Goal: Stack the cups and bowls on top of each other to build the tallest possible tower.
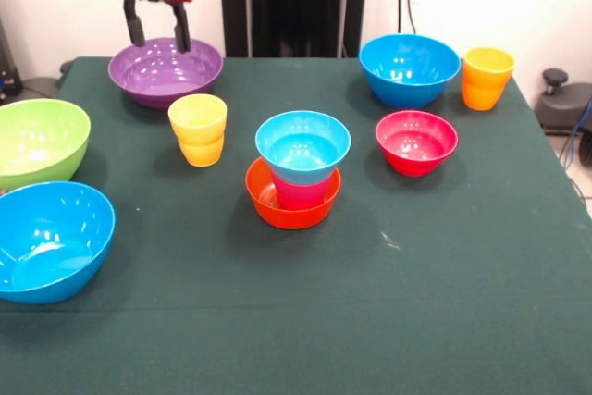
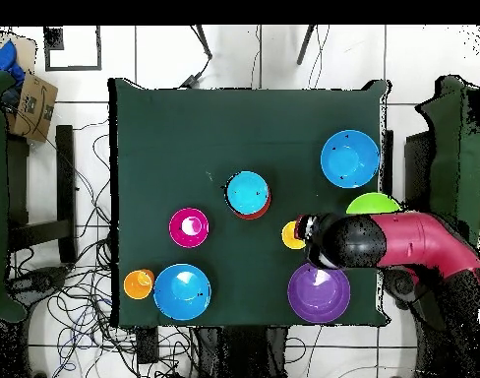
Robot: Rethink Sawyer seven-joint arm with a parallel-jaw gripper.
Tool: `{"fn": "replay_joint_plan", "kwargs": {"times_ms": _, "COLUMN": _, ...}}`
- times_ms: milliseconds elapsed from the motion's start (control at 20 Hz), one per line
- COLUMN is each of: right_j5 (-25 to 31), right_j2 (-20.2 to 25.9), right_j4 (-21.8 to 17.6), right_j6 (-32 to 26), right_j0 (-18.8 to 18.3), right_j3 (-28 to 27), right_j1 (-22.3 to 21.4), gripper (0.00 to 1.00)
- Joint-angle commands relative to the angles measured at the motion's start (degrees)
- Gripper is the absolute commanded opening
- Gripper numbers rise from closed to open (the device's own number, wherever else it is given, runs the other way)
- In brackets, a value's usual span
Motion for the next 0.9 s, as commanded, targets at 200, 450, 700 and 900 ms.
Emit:
{"fn": "replay_joint_plan", "kwargs": {"times_ms": 200, "right_j5": 3.2, "right_j2": 4.2, "right_j4": -1.8, "right_j6": -15.1, "right_j0": 3.7, "right_j3": -3.8, "right_j1": 2.0, "gripper": 1.0}}
{"fn": "replay_joint_plan", "kwargs": {"times_ms": 450, "right_j5": -2.4, "right_j2": 2.4, "right_j4": -7.0, "right_j6": -14.7, "right_j0": 5.1, "right_j3": -7.7, "right_j1": 12.0, "gripper": 1.0}}
{"fn": "replay_joint_plan", "kwargs": {"times_ms": 700, "right_j5": -4.9, "right_j2": 0.8, "right_j4": -9.2, "right_j6": -11.1, "right_j0": 7.0, "right_j3": -7.7, "right_j1": 15.0, "gripper": 1.0}}
{"fn": "replay_joint_plan", "kwargs": {"times_ms": 900, "right_j5": -1.8, "right_j2": 1.0, "right_j4": -7.0, "right_j6": -10.1, "right_j0": 7.0, "right_j3": -6.5, "right_j1": 12.5, "gripper": 1.0}}
